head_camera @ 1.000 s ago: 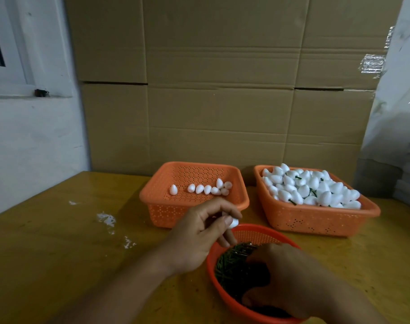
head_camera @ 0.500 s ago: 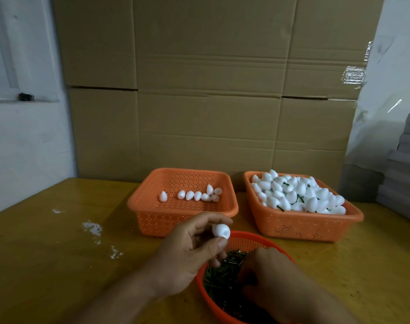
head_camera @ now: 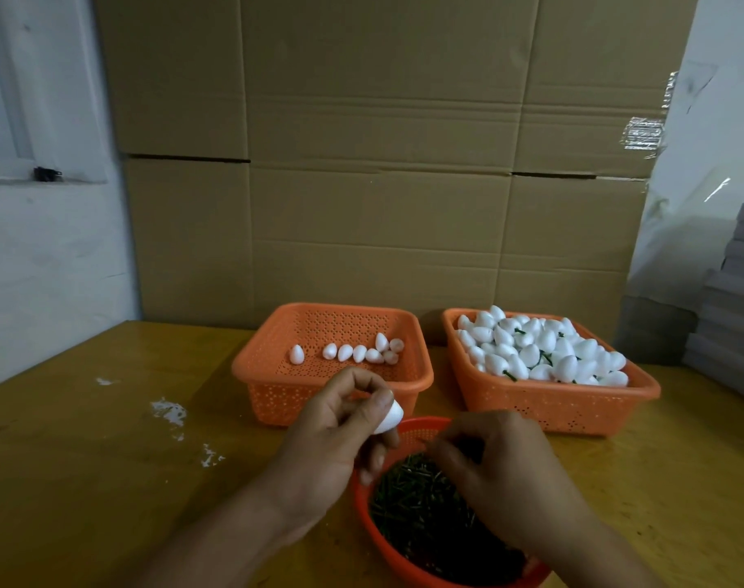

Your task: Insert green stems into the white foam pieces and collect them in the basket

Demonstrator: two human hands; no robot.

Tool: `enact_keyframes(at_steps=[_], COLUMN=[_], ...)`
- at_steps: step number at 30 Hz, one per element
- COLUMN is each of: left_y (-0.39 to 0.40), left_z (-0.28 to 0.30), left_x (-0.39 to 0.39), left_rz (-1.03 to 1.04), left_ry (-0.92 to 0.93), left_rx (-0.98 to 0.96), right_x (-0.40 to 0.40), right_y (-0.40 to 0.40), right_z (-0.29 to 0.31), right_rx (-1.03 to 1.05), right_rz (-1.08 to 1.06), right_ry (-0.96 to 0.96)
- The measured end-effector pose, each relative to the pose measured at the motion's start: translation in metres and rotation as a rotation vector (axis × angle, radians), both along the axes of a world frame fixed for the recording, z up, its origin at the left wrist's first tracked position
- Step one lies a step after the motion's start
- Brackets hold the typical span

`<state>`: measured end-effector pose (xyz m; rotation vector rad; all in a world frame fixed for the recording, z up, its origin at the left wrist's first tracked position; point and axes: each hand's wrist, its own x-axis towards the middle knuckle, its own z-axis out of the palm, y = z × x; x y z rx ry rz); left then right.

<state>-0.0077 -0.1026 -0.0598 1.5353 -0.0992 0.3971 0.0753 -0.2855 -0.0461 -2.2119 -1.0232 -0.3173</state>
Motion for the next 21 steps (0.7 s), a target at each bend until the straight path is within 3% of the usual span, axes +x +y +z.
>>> enact_keyframes(at_steps=[4,7,21], left_y=[0.001,0.002,-0.005], left_z=[0.000,0.001,0.003], left_x=[0.001,0.001,-0.001], left_rz=[0.019,0.042,0.044], left_ry=[0.050,0.079,0.053], left_rx=[-0.111,-0.142,-0.113], right_x=[-0.002,-0.008,-0.017], right_y=[0.001,0.001,0.006], right_z=[0.004,0.008,0.006], right_rx=[0.310,0.425,0.431], right_rz=[0.123,0.267,0.256], right_ry=[0.183,0.262,0.196])
